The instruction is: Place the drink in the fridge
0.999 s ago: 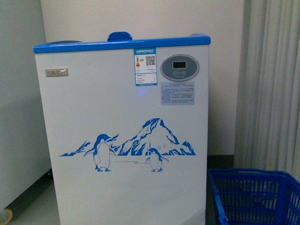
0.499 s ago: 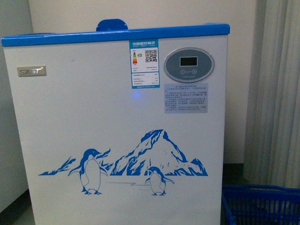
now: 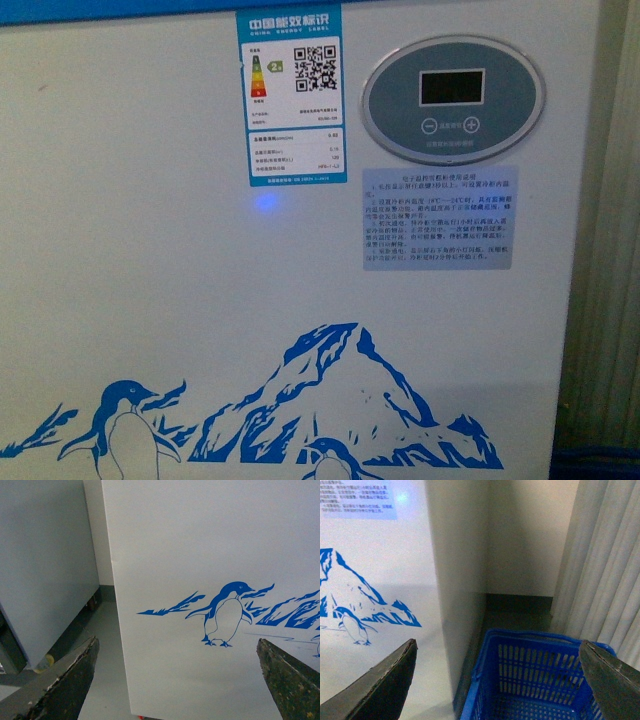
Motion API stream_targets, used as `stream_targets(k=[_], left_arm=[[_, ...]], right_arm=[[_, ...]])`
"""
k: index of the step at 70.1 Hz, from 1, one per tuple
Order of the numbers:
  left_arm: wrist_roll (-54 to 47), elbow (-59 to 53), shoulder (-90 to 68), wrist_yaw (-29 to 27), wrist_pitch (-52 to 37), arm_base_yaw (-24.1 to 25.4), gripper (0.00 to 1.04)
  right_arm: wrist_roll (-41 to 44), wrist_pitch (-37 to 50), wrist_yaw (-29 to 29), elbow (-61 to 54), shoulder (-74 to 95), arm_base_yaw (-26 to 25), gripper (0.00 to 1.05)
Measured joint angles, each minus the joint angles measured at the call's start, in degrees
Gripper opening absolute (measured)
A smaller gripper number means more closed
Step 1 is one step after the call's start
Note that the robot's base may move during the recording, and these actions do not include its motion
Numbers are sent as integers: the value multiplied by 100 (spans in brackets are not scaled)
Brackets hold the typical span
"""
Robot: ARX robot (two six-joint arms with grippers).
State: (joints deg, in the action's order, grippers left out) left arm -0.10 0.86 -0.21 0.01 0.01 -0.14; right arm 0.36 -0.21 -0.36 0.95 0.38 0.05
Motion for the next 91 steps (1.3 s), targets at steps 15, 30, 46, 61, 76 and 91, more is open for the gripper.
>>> stream_targets(k=[15,30,46,61,76,91], left_arm=[[0,0,0,0,0,0,97],[-2,0,0,2,0,0,97],[0,0,0,2,0,0,97],[0,0,0,2,0,0,97],[0,0,0,0,0,0,97],[-2,0,0,0,0,0,97]], right_arm=[[-931,-844,-1202,1038,3748,-767,97],[-442,2177,-852,1368,7882,-1606,97],[223,4046,-619,2223,11401,-1939,97],[634,4201,-472,3169,13195,-1926,97],[1040,4044,-398,4306,14638,-1860,97],[1193,3687,-181,5198,15604,-1558,97]])
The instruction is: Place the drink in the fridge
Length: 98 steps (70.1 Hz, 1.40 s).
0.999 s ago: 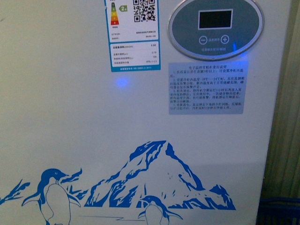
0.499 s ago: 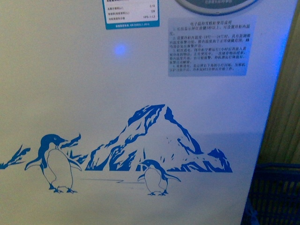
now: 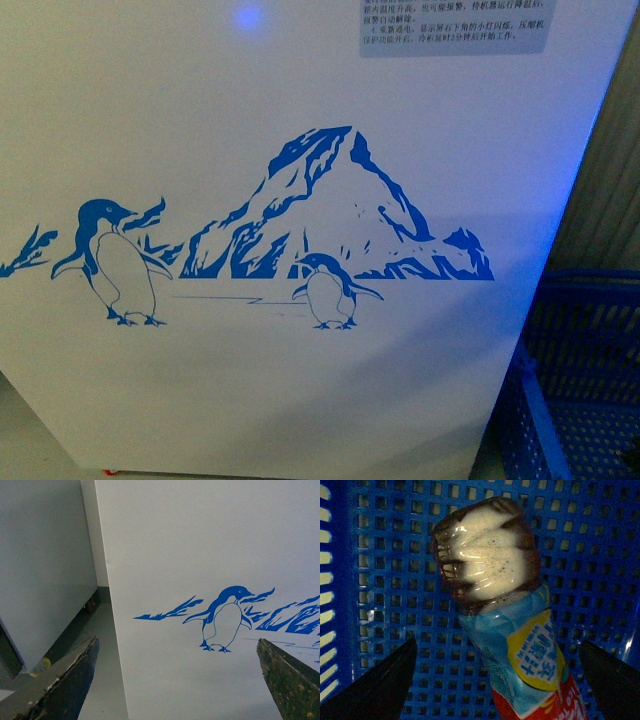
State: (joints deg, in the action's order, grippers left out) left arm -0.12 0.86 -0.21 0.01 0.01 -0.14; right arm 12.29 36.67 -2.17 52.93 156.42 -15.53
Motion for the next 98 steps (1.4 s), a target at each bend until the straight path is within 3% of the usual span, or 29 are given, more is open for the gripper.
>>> stream_targets(k=[39,72,86,98], left_arm=[[2,0,0,0,0,0,97],[0,0,0,2,0,0,97],[0,0,0,0,0,0,97],[0,0,0,0,0,0,97]], right_arm=[[420,-719,-144,1244,1248,-101,97],[378,-761,-24,710,411,-20,42],[208,-164,31,-315,-1036,83,37],[-9,-356,-13,-1353,-2907,223,36]])
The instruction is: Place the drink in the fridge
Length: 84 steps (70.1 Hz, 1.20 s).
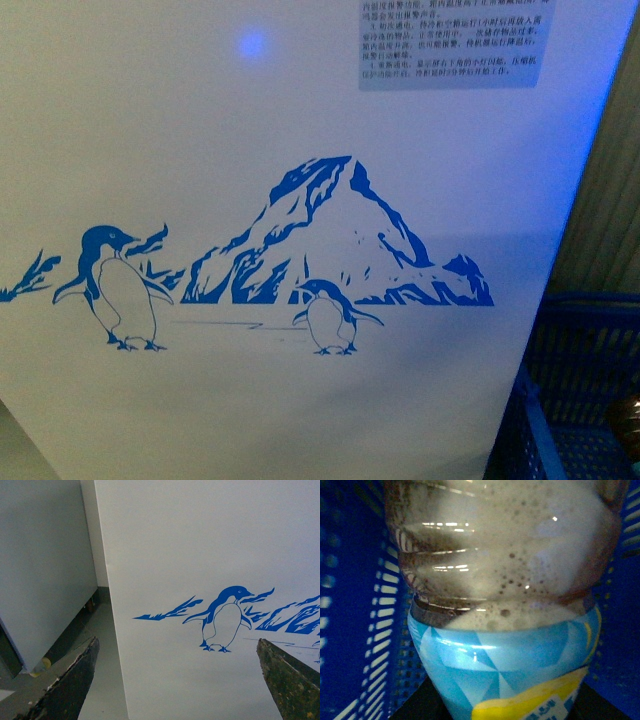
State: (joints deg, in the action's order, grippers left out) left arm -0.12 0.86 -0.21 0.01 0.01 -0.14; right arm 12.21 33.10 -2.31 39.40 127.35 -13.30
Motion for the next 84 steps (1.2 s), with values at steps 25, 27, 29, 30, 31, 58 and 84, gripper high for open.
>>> stream_targets(k=[25,27,29,30,31,58,84], left_arm=[[0,0,0,0,0,0,97],[0,0,0,0,0,0,97],[2,0,0,0,0,0,97],[0,0,0,0,0,0,97],[0,0,0,0,0,0,97],[0,0,0,0,0,0,97],[2,0,0,0,0,0,97]], right_arm=[[-671,-1991,59,-916,-4422,164,36],[-743,-2267,44,-907,-4977,199,36],[-807,-2450,35,-887,-5342,227,36],[-833,-2538,26,-876,-5512,240,36],[-846,-2632,17,-863,-5700,260,36],[-1366,-4555,-1180,-273,-9414,1567,36],[-1471,-4343,-2874,-227,-10214,3158,36]])
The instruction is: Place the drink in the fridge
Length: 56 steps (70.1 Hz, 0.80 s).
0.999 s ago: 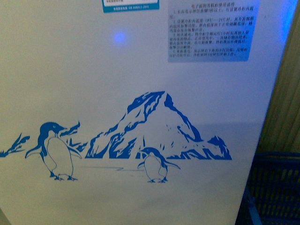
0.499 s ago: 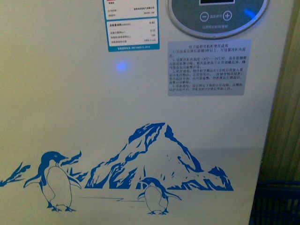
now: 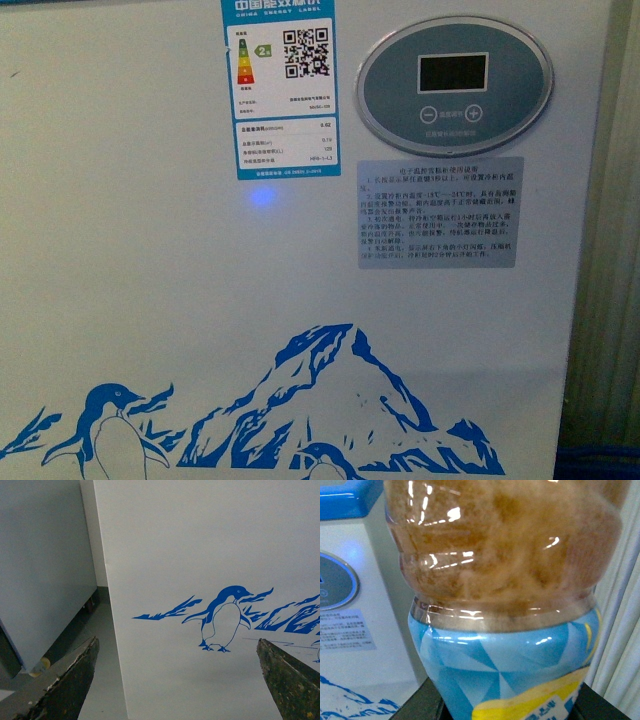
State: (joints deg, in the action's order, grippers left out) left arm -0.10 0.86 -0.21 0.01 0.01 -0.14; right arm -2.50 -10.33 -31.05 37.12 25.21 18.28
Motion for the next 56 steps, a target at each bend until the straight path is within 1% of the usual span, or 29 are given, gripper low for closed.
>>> stream_targets(k=[9,19,56], left_arm=[[0,0,0,0,0,0,97],[-2,0,0,0,0,0,97],[0,0,0,0,0,0,97]], right_arm=[[-9,146,-131,-44,-4,-59,36],[-35,240,-131,-144,-11,-138,36],[-55,247,-94,-201,-20,-153,36]])
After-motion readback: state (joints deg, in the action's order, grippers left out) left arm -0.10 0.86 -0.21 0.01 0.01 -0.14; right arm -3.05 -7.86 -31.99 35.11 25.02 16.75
